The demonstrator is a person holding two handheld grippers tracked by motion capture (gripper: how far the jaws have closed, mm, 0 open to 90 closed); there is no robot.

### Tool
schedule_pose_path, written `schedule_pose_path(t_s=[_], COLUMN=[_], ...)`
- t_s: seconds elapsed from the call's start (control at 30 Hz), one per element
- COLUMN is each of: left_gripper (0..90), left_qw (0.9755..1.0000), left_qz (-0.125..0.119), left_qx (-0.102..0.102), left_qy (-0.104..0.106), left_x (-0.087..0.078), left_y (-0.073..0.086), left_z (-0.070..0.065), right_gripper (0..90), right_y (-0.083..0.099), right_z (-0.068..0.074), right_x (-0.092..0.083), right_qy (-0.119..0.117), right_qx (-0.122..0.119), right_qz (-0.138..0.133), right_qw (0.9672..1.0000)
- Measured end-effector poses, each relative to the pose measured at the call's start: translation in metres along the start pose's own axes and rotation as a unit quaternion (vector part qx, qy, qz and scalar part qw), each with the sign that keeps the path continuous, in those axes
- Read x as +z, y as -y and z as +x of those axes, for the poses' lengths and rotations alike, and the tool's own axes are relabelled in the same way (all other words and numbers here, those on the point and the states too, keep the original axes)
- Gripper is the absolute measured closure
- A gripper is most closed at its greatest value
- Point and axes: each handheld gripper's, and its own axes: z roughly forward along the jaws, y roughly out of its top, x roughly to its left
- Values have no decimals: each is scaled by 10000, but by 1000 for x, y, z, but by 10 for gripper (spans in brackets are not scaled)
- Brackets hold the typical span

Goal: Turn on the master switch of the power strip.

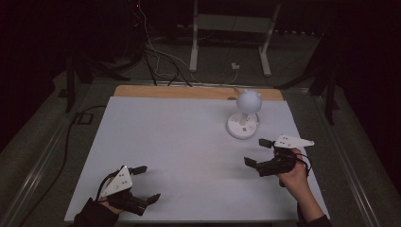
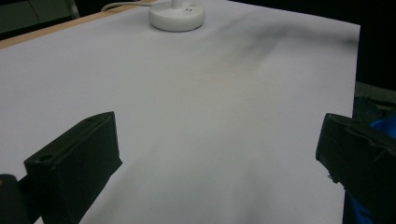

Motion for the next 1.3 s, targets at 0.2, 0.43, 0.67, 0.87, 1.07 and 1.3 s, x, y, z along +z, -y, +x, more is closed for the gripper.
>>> schedule_pose_path(t_s=[0.2,0.43,0.67,0.87,1.07,1.3], left_gripper=[2,2,2,2,2,2], left_qw=[10000,10000,10000,10000,10000,10000], left_qz=[-4,2,7,14,16,24], left_qx=[2,-5,-6,9,14,16], left_qy=[6,1,3,13,18,32], left_x=[0,0,0,0,0,0], left_y=[0,0,0,0,0,0], left_z=[0,0,0,0,0,0], right_gripper=[0,0,0,0,0,0], right_y=[-6,-13,-20,-22,-25,-29], right_z=[-10,-20,-33,-46,-58,-73], right_x=[1,3,8,12,16,23], right_qy=[26,13,-4,-30,-29,172], right_qx=[-13,43,92,133,47,-406], right_qz=[-7,-56,-33,58,61,53], right_qw=[10000,10000,10000,9999,10000,9990])
